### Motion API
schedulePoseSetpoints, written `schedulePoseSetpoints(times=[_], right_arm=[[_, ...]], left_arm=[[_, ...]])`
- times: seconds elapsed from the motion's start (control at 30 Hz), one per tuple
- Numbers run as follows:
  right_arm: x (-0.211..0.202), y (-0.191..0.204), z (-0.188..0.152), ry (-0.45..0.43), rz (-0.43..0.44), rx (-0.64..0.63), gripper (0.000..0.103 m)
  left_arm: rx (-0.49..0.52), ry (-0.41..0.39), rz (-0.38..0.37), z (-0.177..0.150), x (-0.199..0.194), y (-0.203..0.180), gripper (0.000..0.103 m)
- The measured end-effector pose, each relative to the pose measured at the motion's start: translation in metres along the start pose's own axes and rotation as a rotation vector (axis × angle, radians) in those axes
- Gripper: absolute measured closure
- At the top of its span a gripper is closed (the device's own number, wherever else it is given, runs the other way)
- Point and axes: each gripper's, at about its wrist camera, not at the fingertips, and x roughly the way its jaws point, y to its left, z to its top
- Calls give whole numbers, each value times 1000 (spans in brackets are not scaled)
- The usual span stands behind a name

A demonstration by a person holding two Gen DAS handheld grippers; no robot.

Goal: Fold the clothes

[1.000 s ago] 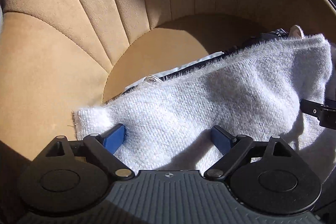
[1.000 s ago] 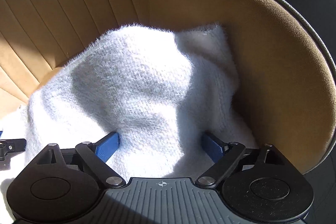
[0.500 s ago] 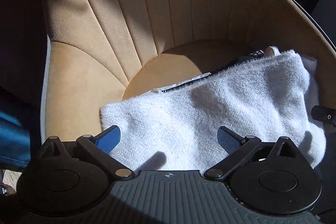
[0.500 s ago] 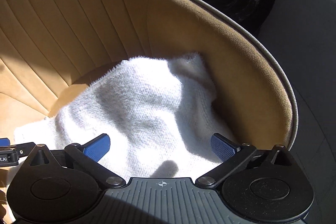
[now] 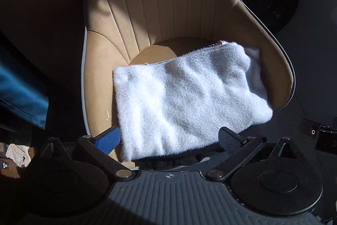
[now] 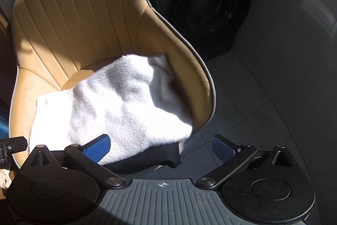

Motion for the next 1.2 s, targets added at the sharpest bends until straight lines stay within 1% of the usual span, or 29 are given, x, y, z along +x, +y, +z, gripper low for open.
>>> schedulePoseSetpoints(times=[0.07, 0.1, 0.17, 0.23, 0.3, 0.4, 0.47, 0.57, 0.63, 0.77, 0.9, 1.07, 1.13, 1.2], right_arm=[[-31, 5, -13, -14, -25, -29, 1], [-47, 8, -19, -24, -32, -36, 1], [-77, 14, -31, -50, -37, -22, 1], [-103, 18, -44, -68, -38, 7, 1], [-126, 25, -60, -76, -62, 35, 1], [-155, 39, -85, -86, -103, 53, 1], [-170, 49, -100, -91, -118, 42, 1], [-194, 60, -118, -105, -149, 36, 1], [-208, 65, -129, -111, -152, 34, 1], [-231, 70, -148, -114, -135, 23, 1], [-243, 65, -159, -107, -106, 18, 1], [-244, 51, -156, -108, -88, -39, 1], [-246, 43, -152, -118, -90, -48, 1], [-249, 34, -149, -140, -91, -39, 1]], left_arm=[[1, -21, 14, -12, -22, 1, 2], [6, -26, 2, -18, -33, 1, 1], [31, -42, -50, -29, -53, 3, 1], [53, -66, -86, -41, -69, 5, 1], [60, -77, -111, -54, -85, 9, 1], [45, -76, -144, -78, -109, 20, 1], [39, -87, -160, -93, -126, 27, 1], [57, -99, -173, -111, -147, 30, 1], [66, -98, -179, -120, -156, 30, 1], [82, -91, -157, -134, -170, 25, 1], [69, -83, -134, -144, -176, 15, 1], [-5, -63, -116, -145, -176, -1, 1], [-5, -64, -110, -147, -177, -9, 1], [8, -52, -86, -147, -175, -17, 1]])
